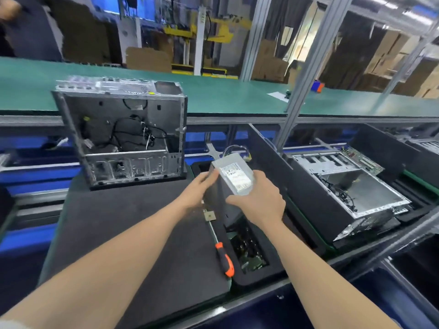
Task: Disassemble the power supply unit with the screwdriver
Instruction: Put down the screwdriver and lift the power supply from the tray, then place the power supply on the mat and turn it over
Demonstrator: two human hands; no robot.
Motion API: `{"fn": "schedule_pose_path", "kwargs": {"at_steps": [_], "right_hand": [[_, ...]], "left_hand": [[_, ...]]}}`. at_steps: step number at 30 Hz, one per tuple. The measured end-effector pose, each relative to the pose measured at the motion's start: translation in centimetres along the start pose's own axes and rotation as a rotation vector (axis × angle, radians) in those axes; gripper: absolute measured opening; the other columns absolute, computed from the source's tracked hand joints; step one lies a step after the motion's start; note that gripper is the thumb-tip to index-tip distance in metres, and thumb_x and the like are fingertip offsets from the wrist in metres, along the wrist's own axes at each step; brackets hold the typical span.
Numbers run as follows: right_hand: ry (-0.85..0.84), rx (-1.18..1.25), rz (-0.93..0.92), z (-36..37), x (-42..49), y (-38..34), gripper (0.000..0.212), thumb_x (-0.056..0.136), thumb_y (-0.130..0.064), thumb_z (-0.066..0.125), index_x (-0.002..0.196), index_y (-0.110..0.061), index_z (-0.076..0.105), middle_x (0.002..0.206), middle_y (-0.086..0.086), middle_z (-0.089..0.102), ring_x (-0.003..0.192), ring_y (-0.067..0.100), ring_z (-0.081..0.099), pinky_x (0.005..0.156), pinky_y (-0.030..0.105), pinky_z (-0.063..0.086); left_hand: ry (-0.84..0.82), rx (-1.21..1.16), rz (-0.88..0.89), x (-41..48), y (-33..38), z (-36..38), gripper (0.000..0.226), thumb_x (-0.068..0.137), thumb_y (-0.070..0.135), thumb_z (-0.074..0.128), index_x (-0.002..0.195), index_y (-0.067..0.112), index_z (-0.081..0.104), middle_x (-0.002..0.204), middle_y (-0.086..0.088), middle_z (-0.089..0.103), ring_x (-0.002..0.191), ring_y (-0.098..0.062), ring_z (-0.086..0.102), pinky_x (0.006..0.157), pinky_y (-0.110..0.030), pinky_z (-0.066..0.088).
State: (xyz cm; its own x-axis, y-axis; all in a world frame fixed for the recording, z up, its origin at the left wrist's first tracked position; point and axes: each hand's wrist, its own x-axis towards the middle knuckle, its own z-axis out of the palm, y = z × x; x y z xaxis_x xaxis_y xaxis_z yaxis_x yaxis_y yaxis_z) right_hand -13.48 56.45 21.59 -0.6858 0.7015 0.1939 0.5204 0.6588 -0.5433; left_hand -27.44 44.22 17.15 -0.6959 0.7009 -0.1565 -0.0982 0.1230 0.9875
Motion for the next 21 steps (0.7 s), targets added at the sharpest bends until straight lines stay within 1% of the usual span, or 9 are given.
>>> {"fn": "schedule_pose_path", "kwargs": {"at_steps": [2,3,5,7,10,13,15,18,21], "right_hand": [[-0.058,0.132,0.047,1.1,-0.2,-2.2,0.080,0.040,-0.067,0.073,0.112,-0.043,0.048,0.092,-0.022,0.057,0.085,0.013,0.058,0.069,0.035,0.048],[-0.100,0.226,0.081,1.7,-0.3,-3.2,0.078,0.039,-0.068,0.076,0.108,-0.045,0.047,0.092,-0.023,0.056,0.087,0.013,0.058,0.072,0.037,0.051],[-0.208,0.439,0.147,3.5,-0.6,-4.7,0.078,0.039,-0.063,0.084,0.108,-0.039,0.055,0.100,-0.018,0.063,0.095,0.016,0.062,0.081,0.045,0.056],[-0.335,0.632,0.207,5.8,-1.2,-6.0,0.091,0.039,-0.057,0.090,0.121,-0.025,0.066,0.118,-0.006,0.069,0.109,0.024,0.064,0.093,0.050,0.056],[-0.525,0.833,0.337,9.8,-2.8,-7.3,0.086,0.034,-0.057,0.093,0.112,-0.023,0.077,0.124,-0.006,0.068,0.115,0.024,0.062,0.090,0.047,0.056],[-0.734,0.935,0.497,13.9,-5.1,-8.0,0.064,0.044,-0.050,0.093,0.102,-0.026,0.081,0.115,-0.001,0.073,0.099,0.027,0.072,0.074,0.046,0.061],[-0.824,0.992,0.556,16.5,-6.8,-8.1,0.071,0.048,-0.044,0.091,0.113,-0.020,0.075,0.105,0.009,0.078,0.087,0.029,0.077,0.073,0.045,0.062],[-0.911,1.019,0.581,19.0,-9.4,-8.0,0.068,0.057,-0.044,0.087,0.117,-0.018,0.071,0.106,0.009,0.078,0.088,0.026,0.077,0.072,0.041,0.061],[-0.980,1.053,0.590,21.0,-10.7,-6.9,0.056,0.077,-0.050,0.081,0.122,-0.020,0.069,0.115,0.007,0.076,0.102,0.027,0.074,0.083,0.045,0.061]], "left_hand": [[0.073,-0.059,0.004,-1.2,-0.2,-2.4,0.059,0.079,0.078,0.053,0.120,0.037,0.057,0.124,0.018,0.062,0.106,0.007,0.065,0.080,-0.026,0.054],[0.135,-0.080,-0.003,-1.7,-0.6,-3.8,0.056,0.081,0.077,0.055,0.119,0.036,0.058,0.126,0.015,0.064,0.105,0.006,0.065,0.082,-0.028,0.054],[0.289,-0.099,-0.038,-2.7,-1.4,-6.6,0.047,0.092,0.073,0.055,0.119,0.035,0.059,0.133,0.005,0.065,0.120,-0.015,0.062,0.102,-0.043,0.050],[0.405,-0.181,-0.090,-4.2,-2.3,-9.4,0.027,0.097,0.062,0.054,0.105,0.037,0.062,0.130,0.001,0.067,0.118,-0.025,0.062,0.108,-0.048,0.047],[0.511,-0.241,-0.151,-7.8,-3.6,-13.1,0.030,0.098,0.051,0.047,0.076,0.041,0.065,0.094,0.005,0.075,0.085,-0.021,0.067,0.081,-0.038,0.050],[0.597,-0.412,-0.240,-10.7,-6.4,-16.4,0.037,0.103,0.058,0.047,0.099,0.029,0.070,0.102,-0.004,0.080,0.094,-0.030,0.074,0.091,-0.046,0.056],[0.630,-0.540,-0.289,-12.0,-8.4,-17.7,0.048,0.105,0.060,0.044,0.112,0.021,0.072,0.110,-0.009,0.080,0.102,-0.033,0.075,0.096,-0.048,0.057],[0.711,-0.658,-0.330,-13.4,-11.0,-18.3,0.051,0.108,0.053,0.041,0.121,0.014,0.071,0.118,-0.015,0.076,0.110,-0.038,0.072,0.102,-0.055,0.054],[0.822,-0.724,-0.375,-14.3,-13.5,-18.3,0.041,0.109,0.045,0.042,0.104,0.016,0.070,0.101,-0.011,0.079,0.089,-0.032,0.074,0.079,-0.042,0.059]]}}
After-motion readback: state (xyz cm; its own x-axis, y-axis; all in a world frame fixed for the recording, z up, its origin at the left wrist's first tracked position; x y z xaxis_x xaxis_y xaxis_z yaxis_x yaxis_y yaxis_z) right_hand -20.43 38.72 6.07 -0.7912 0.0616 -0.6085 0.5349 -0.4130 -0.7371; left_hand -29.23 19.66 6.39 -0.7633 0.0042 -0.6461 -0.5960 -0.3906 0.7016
